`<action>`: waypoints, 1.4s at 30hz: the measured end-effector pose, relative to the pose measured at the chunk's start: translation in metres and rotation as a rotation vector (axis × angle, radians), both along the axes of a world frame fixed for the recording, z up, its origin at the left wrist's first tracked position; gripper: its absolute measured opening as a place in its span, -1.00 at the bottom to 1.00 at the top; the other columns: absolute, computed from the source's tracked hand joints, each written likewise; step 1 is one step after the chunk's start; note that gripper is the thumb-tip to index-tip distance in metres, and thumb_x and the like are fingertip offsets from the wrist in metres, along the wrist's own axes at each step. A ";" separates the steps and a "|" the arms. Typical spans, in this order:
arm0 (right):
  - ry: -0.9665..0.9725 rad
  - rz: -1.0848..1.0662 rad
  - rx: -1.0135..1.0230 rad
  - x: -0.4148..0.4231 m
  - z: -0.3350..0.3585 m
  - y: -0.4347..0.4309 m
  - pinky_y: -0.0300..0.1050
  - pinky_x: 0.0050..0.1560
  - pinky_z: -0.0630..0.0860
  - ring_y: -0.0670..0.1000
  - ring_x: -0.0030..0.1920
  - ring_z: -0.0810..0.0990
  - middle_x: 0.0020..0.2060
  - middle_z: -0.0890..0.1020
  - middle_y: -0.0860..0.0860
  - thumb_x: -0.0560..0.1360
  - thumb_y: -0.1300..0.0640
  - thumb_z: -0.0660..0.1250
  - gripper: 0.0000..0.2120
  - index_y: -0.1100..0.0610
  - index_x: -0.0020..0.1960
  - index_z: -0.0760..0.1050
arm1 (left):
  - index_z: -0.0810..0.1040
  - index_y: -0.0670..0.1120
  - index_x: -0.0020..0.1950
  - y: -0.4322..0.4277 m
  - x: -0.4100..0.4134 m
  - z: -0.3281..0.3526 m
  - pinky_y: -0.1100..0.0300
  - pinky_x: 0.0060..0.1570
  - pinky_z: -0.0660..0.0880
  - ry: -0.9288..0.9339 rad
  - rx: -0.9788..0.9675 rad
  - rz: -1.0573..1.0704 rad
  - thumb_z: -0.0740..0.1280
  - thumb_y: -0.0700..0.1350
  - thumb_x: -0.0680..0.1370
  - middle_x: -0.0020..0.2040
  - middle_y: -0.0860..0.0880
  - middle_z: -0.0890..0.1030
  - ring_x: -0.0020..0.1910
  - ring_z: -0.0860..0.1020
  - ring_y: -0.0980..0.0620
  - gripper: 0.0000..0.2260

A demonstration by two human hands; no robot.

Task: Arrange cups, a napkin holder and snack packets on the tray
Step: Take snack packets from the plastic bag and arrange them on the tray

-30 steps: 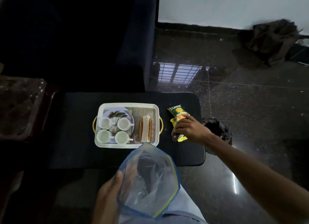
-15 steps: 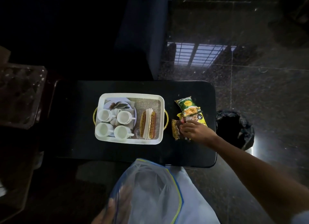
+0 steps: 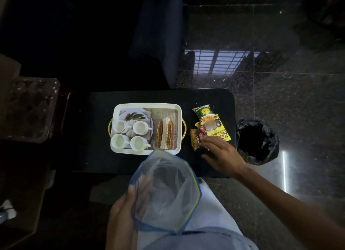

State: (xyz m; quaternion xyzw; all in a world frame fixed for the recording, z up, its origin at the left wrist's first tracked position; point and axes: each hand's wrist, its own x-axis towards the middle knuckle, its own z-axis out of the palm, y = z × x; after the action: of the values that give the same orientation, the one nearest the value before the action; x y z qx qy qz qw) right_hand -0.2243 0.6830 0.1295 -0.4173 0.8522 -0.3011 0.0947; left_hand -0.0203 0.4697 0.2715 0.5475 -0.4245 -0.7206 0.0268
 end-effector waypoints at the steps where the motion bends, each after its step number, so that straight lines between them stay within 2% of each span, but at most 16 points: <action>1: -0.083 0.020 -0.010 0.016 0.011 0.001 0.01 0.32 0.50 0.07 0.33 0.53 0.32 0.56 0.08 0.47 -0.01 0.47 -0.51 0.17 0.33 0.54 | 0.78 -0.01 -0.04 0.002 -0.002 0.002 0.25 -0.01 0.64 0.042 0.004 -0.023 0.26 0.05 0.49 0.09 -0.04 0.75 0.12 0.71 0.04 -0.68; 3: -0.238 0.080 -0.047 0.047 0.041 -0.007 -0.12 0.44 0.36 0.00 0.45 0.39 0.46 0.41 0.03 0.46 -0.17 0.42 -0.29 0.11 0.49 0.34 | 0.78 -0.02 -0.02 0.003 -0.008 0.017 0.20 -0.07 0.64 0.053 -0.033 -0.095 0.26 0.08 0.51 0.05 -0.05 0.76 0.05 0.72 0.06 -0.67; 6: -0.399 0.141 -0.074 0.089 0.072 -0.026 -0.13 0.50 0.24 -0.06 0.57 0.16 0.59 0.16 -0.04 0.39 -0.24 0.47 -0.05 0.02 0.60 0.09 | 0.68 -0.12 0.20 0.003 -0.016 0.034 0.00 0.09 0.57 0.051 -0.070 -0.180 0.27 0.13 0.51 0.04 -0.10 0.76 0.06 0.71 -0.08 -0.57; 10: -0.477 0.101 -0.181 0.118 0.094 -0.062 -0.09 0.54 0.20 -0.09 0.59 0.07 0.61 0.06 -0.12 0.35 -0.26 0.48 0.04 -0.06 0.62 -0.04 | 0.62 0.14 0.27 0.001 -0.019 0.044 0.11 0.01 0.64 0.101 0.004 -0.391 0.33 0.35 0.47 0.18 0.02 0.72 0.18 0.67 0.03 -0.53; 12: -0.468 0.030 -0.274 0.127 0.100 -0.079 -0.19 0.51 0.24 -0.10 0.57 0.16 0.58 0.14 -0.14 0.37 -0.18 0.52 0.01 -0.04 0.61 0.00 | 0.58 0.22 0.30 -0.001 -0.019 0.043 -0.02 0.22 0.57 0.116 -0.009 -0.467 0.32 0.35 0.46 0.23 0.05 0.68 0.25 0.63 0.03 -0.54; 14: -0.457 -0.095 -0.332 0.135 0.103 -0.091 -0.22 0.42 0.35 -0.09 0.50 0.32 0.52 0.31 -0.10 0.40 -0.08 0.52 -0.13 0.01 0.57 0.15 | 0.62 0.38 0.13 -0.008 -0.023 0.044 0.04 0.24 0.54 0.151 -0.112 -0.590 0.26 0.27 0.51 0.12 0.21 0.70 0.17 0.65 0.19 -0.75; 18: -0.282 -0.382 -0.440 0.143 0.108 -0.107 -0.33 0.12 0.51 -0.24 0.20 0.56 0.19 0.59 -0.15 0.44 0.16 0.41 -0.57 0.02 0.29 0.48 | 0.69 0.07 -0.03 -0.033 -0.015 0.044 0.05 0.11 0.60 0.185 -0.469 -0.863 0.25 0.34 0.49 -0.06 0.08 0.73 0.01 0.67 0.17 -0.60; 21: -0.142 -0.618 -0.461 0.140 0.113 -0.116 -0.45 -0.07 0.45 -0.36 -0.03 0.57 -0.01 0.61 -0.22 0.41 0.32 0.49 -0.61 -0.01 0.14 0.55 | 0.63 0.09 0.20 -0.053 0.001 0.032 0.22 0.16 0.54 0.200 -0.727 -0.663 0.33 0.14 0.61 0.17 0.16 0.66 0.19 0.58 0.28 -0.76; 23: -0.178 -0.803 -0.569 0.138 0.124 -0.121 -0.31 -0.15 0.53 -0.26 -0.12 0.61 -0.04 0.64 -0.25 0.42 0.33 0.49 -0.54 -0.15 0.12 0.53 | 0.51 0.05 0.39 -0.063 0.013 0.023 0.23 0.20 0.46 0.133 -0.549 -0.460 0.32 0.04 0.63 0.29 0.11 0.58 0.33 0.53 0.13 -0.67; 25: -0.271 -0.907 -0.777 0.140 0.135 -0.128 -0.18 -0.11 0.58 -0.10 -0.09 0.66 0.02 0.66 -0.17 0.46 0.30 0.48 -0.55 -0.20 0.13 0.50 | 0.43 0.13 0.44 -0.064 0.022 0.016 0.12 0.18 0.47 -0.015 -0.152 -0.346 0.32 0.15 0.58 0.34 0.05 0.51 0.32 0.52 -0.01 -0.57; 27: -0.437 -0.969 -0.988 0.144 0.143 -0.136 -0.18 -0.03 0.58 -0.05 0.00 0.66 0.06 0.68 -0.04 0.48 0.26 0.48 -0.62 -0.10 0.17 0.53 | 0.44 0.18 0.41 -0.061 0.023 0.008 -0.04 0.19 0.51 -0.091 0.191 -0.309 0.31 0.30 0.48 0.36 -0.03 0.48 0.28 0.53 -0.10 -0.48; 29: -0.650 -0.974 -1.072 0.151 0.146 -0.140 -0.08 0.01 0.62 0.03 0.05 0.66 0.08 0.70 0.06 0.50 0.25 0.46 -0.68 0.04 0.21 0.55 | 0.52 0.09 0.34 -0.058 0.018 0.002 -0.12 0.24 0.52 -0.010 0.380 -0.241 0.34 0.32 0.40 0.36 -0.13 0.54 0.33 0.53 -0.17 -0.43; 32: -0.917 -0.935 -0.968 0.157 0.143 -0.136 -0.06 -0.11 0.64 0.03 0.00 0.70 0.02 0.73 0.08 0.50 0.22 0.45 -0.72 0.07 0.20 0.60 | 0.54 -0.05 0.39 -0.051 0.002 -0.005 -0.15 0.32 0.49 0.143 0.361 -0.243 0.33 0.30 0.42 0.29 -0.17 0.65 0.31 0.59 -0.18 -0.36; 36: -1.325 -0.936 -0.842 0.147 0.129 -0.116 0.09 -0.06 0.66 0.19 0.07 0.70 0.08 0.71 0.15 0.49 0.13 0.46 -0.68 0.15 0.23 0.59 | 0.41 -0.15 0.50 -0.040 -0.021 -0.011 -0.27 0.43 0.36 0.334 0.323 -0.387 0.35 0.25 0.51 0.39 -0.27 0.55 0.38 0.51 -0.28 -0.31; 39: -1.516 -0.942 -0.685 0.128 0.113 -0.085 -0.04 -0.16 0.65 0.10 -0.11 0.74 -0.04 0.74 0.13 0.44 0.15 0.49 -0.70 0.16 0.15 0.61 | 0.38 -0.18 0.51 -0.023 -0.038 -0.016 -0.25 0.39 0.40 0.354 0.231 -0.505 0.56 0.20 0.35 0.39 -0.29 0.54 0.37 0.51 -0.30 -0.15; 42: -1.541 -0.926 -0.515 0.107 0.092 -0.049 -0.13 -0.25 0.63 -0.04 -0.31 0.69 -0.25 0.71 0.05 0.38 0.19 0.48 -0.79 0.13 0.02 0.65 | 0.43 -0.17 0.47 0.012 -0.056 -0.031 -0.15 0.29 0.53 0.288 0.140 -0.575 0.58 0.01 0.36 0.33 -0.25 0.60 0.31 0.58 -0.25 -0.27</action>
State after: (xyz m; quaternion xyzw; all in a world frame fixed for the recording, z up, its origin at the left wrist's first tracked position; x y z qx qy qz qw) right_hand -0.1171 0.6342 0.2210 0.2704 0.5425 -0.6822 0.4089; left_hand -0.0763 0.4817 0.2409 0.2982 -0.5031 -0.7960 -0.1557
